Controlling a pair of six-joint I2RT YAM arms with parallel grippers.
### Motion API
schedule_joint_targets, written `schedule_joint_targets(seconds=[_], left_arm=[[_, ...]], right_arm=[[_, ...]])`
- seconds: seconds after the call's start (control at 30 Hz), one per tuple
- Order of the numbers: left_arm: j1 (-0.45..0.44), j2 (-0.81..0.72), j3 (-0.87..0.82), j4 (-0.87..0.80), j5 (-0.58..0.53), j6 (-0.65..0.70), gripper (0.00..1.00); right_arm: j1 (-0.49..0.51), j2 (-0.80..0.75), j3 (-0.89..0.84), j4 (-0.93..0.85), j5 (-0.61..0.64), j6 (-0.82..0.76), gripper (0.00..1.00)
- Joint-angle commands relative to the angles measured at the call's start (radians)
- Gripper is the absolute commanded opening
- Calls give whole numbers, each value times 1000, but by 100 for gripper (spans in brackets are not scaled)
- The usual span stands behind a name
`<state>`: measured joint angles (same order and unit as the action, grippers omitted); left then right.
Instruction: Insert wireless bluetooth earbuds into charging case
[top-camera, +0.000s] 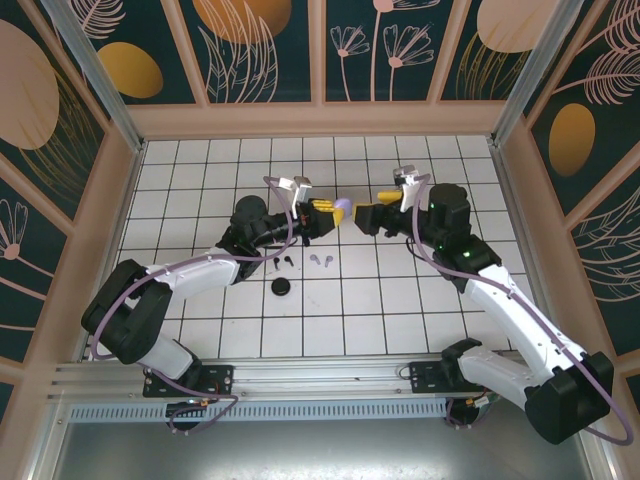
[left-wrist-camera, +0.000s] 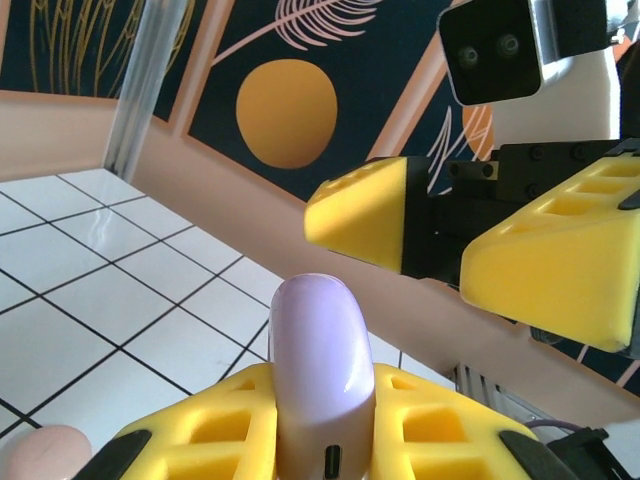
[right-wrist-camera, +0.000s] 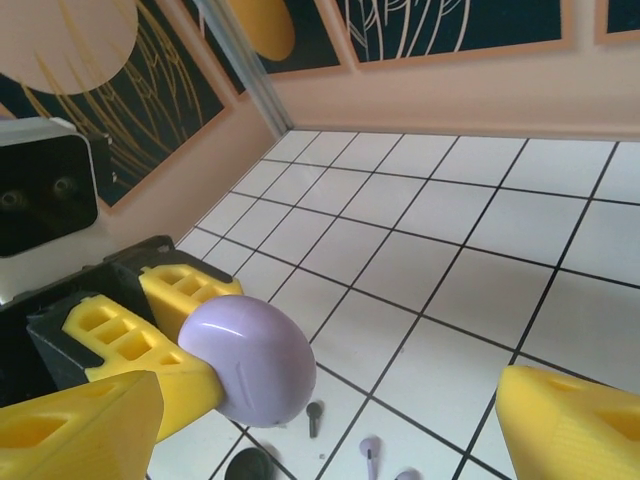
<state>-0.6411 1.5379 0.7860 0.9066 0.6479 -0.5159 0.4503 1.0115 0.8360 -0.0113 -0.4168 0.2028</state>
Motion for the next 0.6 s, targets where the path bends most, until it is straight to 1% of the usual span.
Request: schedule_joint_targets(seconds=[0.0, 0.3, 0.57], left_arm=[[6, -5, 36, 15, 59, 5, 0], [6, -5, 45, 29, 97, -14, 0], [7, -14, 47, 35, 133, -26, 0]], right_arm=[[-7, 10, -22, 16, -45, -33, 87], [-7, 37, -39, 45, -50, -23, 86], [-14, 66, -49, 70, 4, -11, 84]])
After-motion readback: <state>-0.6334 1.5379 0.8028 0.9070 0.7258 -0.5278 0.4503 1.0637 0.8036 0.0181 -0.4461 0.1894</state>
